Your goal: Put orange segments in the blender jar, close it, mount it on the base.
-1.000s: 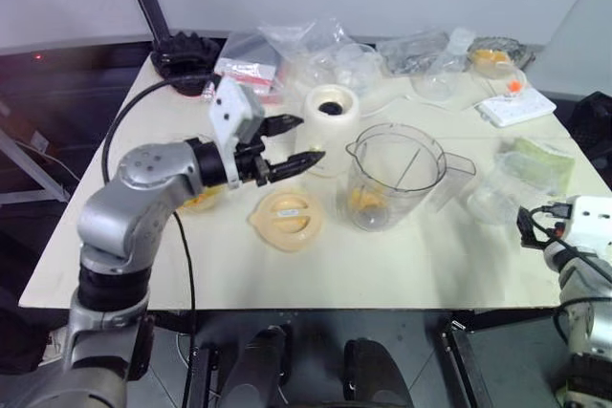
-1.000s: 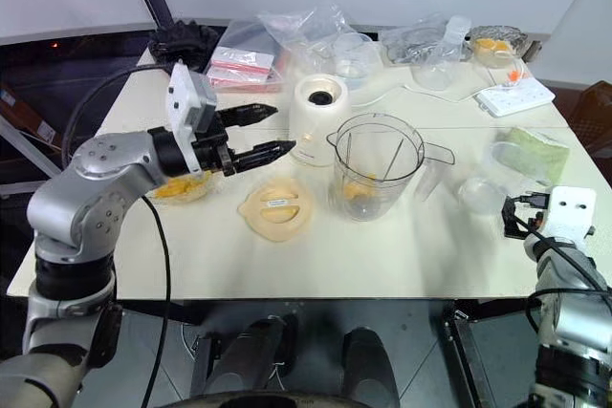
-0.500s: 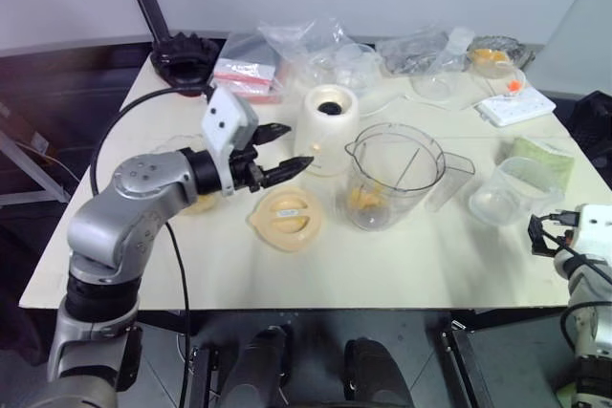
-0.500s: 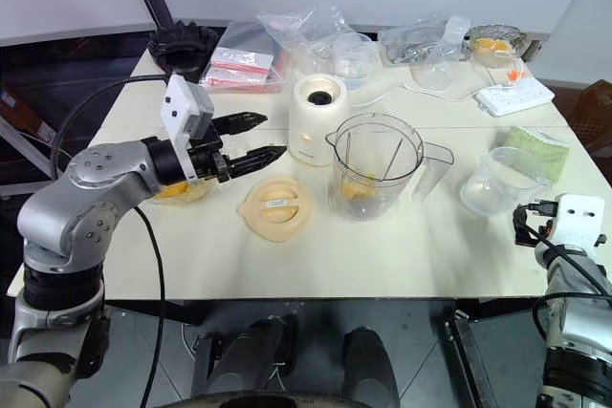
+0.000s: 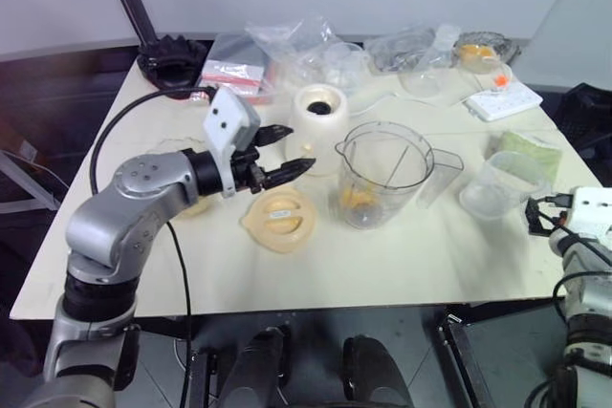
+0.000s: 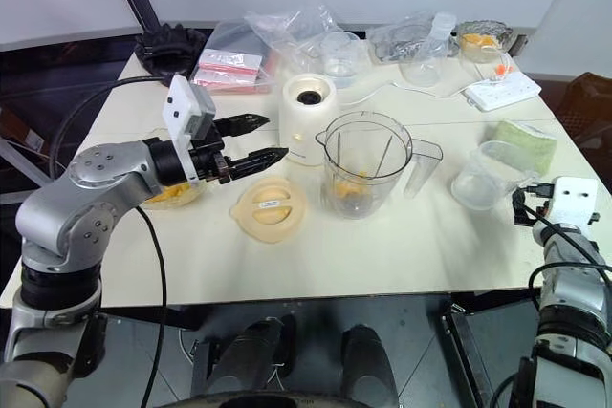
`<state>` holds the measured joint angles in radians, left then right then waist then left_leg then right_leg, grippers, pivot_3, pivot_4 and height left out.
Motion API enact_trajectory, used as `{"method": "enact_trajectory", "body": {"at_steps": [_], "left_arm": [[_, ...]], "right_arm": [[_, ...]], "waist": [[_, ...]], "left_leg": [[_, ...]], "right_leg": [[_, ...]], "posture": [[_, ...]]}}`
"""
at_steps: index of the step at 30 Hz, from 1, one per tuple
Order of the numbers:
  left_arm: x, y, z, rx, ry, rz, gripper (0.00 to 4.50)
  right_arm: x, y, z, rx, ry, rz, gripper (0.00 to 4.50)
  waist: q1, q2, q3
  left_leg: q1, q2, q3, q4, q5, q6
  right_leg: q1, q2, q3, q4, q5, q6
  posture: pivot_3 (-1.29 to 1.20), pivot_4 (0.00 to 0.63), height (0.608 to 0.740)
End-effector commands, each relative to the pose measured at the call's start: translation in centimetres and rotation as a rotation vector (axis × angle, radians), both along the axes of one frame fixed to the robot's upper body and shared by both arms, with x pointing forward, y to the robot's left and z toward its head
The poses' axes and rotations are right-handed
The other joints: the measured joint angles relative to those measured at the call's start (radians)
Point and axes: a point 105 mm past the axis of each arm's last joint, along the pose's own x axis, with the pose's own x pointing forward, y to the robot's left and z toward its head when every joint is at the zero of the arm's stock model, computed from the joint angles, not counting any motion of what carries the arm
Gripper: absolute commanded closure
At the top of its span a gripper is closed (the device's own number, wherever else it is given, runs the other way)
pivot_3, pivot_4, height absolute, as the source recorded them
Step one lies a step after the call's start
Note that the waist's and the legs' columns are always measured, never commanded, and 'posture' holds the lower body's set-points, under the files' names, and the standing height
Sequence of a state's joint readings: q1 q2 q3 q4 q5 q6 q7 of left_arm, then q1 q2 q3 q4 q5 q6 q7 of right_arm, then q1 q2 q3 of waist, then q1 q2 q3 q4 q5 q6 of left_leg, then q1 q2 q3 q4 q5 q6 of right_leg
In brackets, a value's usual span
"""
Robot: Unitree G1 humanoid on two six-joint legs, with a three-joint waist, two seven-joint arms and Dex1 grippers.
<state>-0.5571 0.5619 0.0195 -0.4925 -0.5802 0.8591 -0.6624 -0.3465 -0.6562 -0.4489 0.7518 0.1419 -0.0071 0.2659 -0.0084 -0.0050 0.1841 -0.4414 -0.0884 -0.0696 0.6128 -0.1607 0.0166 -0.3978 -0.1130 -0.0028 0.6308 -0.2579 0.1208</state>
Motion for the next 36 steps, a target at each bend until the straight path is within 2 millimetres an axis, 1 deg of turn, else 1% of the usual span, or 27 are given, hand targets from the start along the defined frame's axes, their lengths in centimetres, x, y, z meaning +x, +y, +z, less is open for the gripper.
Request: {"method": "enact_trajectory", "body": {"at_steps": [1,11,14,15,17,18,19,21,22,30,36], "left_arm": [[-0.5,0.1,1.1,0.008,-0.049,0.000,1.14],[-0.3,0.3,0.8,0.016,-0.040,0.021,1.14],[-0.2,0.5,0.8,0.024,-0.037,0.030,1.10],[-0.2,0.6,0.8,0.026,-0.037,0.032,1.10],[-0.1,0.6,0.7,0.029,-0.037,0.036,1.10],[-0.1,0.6,0.7,0.029,-0.037,0.038,1.10],[-0.1,0.6,0.7,0.028,-0.036,0.039,1.10],[-0.1,0.6,0.7,0.026,-0.035,0.041,1.10],[-0.1,0.5,0.7,0.026,-0.034,0.042,1.10],[0.1,0.5,0.4,0.024,-0.030,0.044,1.10],[0.0,0.3,0.0,0.019,-0.023,0.042,1.10]], "right_arm": [[0.7,-0.1,1.6,-0.025,-0.042,0.041,0.00],[2.0,1.0,0.9,-0.012,-0.040,0.082,0.00],[2.3,1.5,0.9,-0.007,-0.052,0.097,0.75],[2.4,1.6,0.9,-0.007,-0.053,0.099,1.33],[2.4,1.7,0.8,-0.007,-0.052,0.102,2.31],[2.4,1.8,0.7,-0.006,-0.052,0.104,2.93],[2.3,1.8,0.5,-0.006,-0.051,0.105,3.35],[2.2,1.9,0.3,-0.006,-0.049,0.104,4.38],[2.1,1.9,0.2,-0.006,-0.047,0.103,4.46],[1.2,2.1,-0.2,0.008,-0.060,0.098,4.46],[0.2,3.3,0.9,0.045,-0.125,0.088,4.46]], "waist": [[-0.003,0.000,0.000],[-0.009,0.000,0.000],[-0.008,0.000,0.000],[-0.008,0.000,0.000],[-0.006,0.000,0.000],[-0.006,0.000,0.000],[-0.006,0.000,0.000],[-0.005,0.000,0.000],[-0.005,0.000,0.000],[-0.005,0.000,0.000],[-0.003,0.000,0.000]], "left_leg": [[0.000,0.000,0.000,0.000,0.000,0.000],[0.000,0.000,0.000,0.000,0.000,0.000],[0.000,0.000,0.000,0.000,0.000,0.000],[0.000,0.000,0.000,0.000,0.000,0.000],[0.000,0.000,0.000,0.000,0.000,0.000],[0.000,0.000,0.000,0.000,0.000,0.000],[0.000,0.000,0.000,0.000,0.000,0.000],[0.000,0.000,0.000,0.000,0.000,0.000],[0.000,0.000,0.000,0.000,0.000,0.000],[0.000,0.000,0.000,0.000,0.000,0.000],[0.000,0.000,0.000,-0.001,0.000,0.000]], "right_leg": [[0.000,0.000,0.000,0.000,0.000,0.000],[0.000,0.000,0.000,0.000,0.000,0.000],[0.000,0.000,0.000,0.000,0.000,0.000],[0.000,0.000,0.000,0.000,0.000,0.000],[0.000,0.000,0.000,0.000,0.000,0.000],[0.000,0.000,0.000,0.000,0.000,0.000],[0.000,0.000,0.000,0.000,0.000,0.000],[0.000,0.000,0.000,0.000,0.000,0.000],[0.000,0.000,0.000,0.000,0.000,0.000],[0.000,0.000,0.001,0.000,0.000,0.000],[-0.001,0.000,0.001,0.000,0.000,0.000]], "posture": [[0.00,0.150,0.740],[0.00,0.150,0.740],[0.00,0.150,0.740],[0.00,0.150,0.740],[0.00,0.150,0.740],[0.00,0.150,0.740],[0.00,0.150,0.740],[0.00,0.150,0.740],[0.00,0.150,0.740],[0.00,0.150,0.740],[0.00,0.150,0.740]]}}
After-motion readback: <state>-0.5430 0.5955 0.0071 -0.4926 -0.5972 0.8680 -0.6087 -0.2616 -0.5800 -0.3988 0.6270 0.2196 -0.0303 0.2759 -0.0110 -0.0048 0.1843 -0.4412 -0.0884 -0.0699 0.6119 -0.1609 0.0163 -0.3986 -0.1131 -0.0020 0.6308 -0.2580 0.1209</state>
